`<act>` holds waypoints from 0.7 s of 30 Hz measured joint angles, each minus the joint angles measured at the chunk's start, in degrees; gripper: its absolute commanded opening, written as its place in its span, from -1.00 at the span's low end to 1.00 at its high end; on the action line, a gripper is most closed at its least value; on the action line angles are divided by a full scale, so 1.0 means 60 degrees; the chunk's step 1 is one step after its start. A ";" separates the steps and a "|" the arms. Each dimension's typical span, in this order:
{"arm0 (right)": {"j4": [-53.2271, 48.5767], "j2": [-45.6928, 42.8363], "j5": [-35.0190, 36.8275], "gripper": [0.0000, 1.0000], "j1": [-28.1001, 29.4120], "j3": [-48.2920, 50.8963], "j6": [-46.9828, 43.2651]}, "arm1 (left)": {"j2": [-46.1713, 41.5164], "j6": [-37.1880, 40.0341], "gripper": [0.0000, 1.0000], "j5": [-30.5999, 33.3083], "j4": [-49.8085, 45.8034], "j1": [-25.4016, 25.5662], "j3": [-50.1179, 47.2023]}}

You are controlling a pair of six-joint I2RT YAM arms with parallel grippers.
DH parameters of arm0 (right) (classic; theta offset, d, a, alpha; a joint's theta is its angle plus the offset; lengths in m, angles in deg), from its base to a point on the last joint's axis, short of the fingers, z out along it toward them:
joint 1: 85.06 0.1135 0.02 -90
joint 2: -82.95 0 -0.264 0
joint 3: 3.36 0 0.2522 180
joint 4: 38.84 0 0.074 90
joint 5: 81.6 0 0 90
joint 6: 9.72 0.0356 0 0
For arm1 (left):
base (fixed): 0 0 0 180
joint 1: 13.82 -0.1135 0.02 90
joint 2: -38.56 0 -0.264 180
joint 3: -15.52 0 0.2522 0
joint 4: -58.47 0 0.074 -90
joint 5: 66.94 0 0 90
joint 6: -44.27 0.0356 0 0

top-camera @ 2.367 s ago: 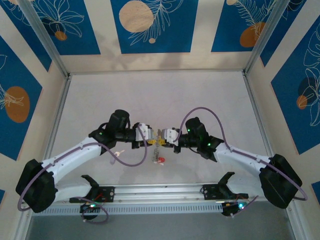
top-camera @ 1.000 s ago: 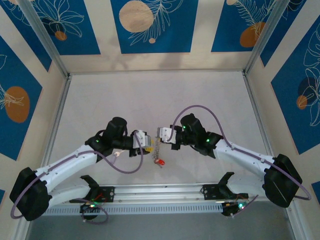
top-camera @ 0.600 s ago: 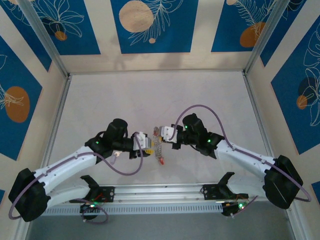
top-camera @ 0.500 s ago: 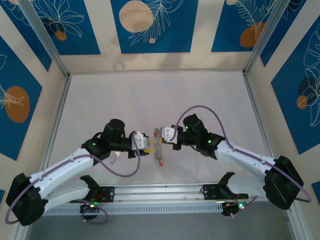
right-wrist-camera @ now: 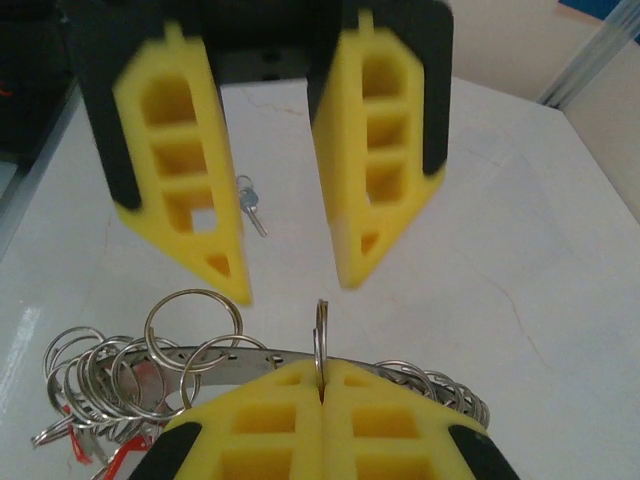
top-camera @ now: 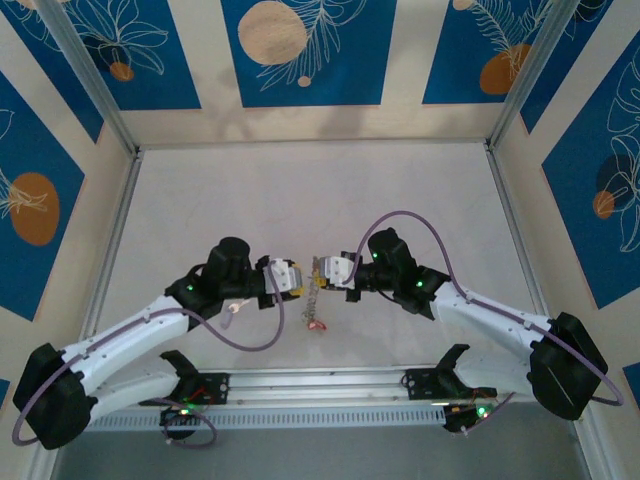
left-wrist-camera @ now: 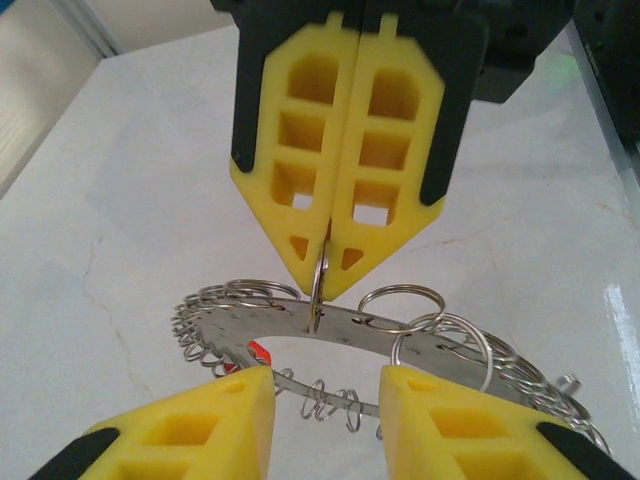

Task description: Put the keys on the keyring

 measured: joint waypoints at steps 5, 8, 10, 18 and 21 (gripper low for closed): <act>0.0204 0.0000 -0.0248 -1.00 0.0004 0.0069 0.0004 | 0.0375 0.0011 -0.36 -0.0051 0.0277 0.0000 0.0055; 0.0357 0.0000 -0.0313 -1.00 0.0004 0.0149 0.0029 | 0.0466 0.0044 -0.37 -0.0138 0.0415 0.0000 0.0091; 0.0404 0.0000 -0.0317 -1.00 0.0004 0.0175 0.0033 | 0.0463 0.0051 -0.38 -0.0197 0.0455 0.0000 0.0091; 0.0612 0.0004 -0.0321 -1.00 0.0004 0.0248 0.0073 | 0.0452 0.0058 -0.46 -0.0430 0.0470 0.0000 0.0091; 0.0667 0.0011 -0.0364 -1.00 0.0004 0.0306 0.0113 | 0.0452 0.0051 -0.50 -0.0444 0.0466 0.0000 0.0091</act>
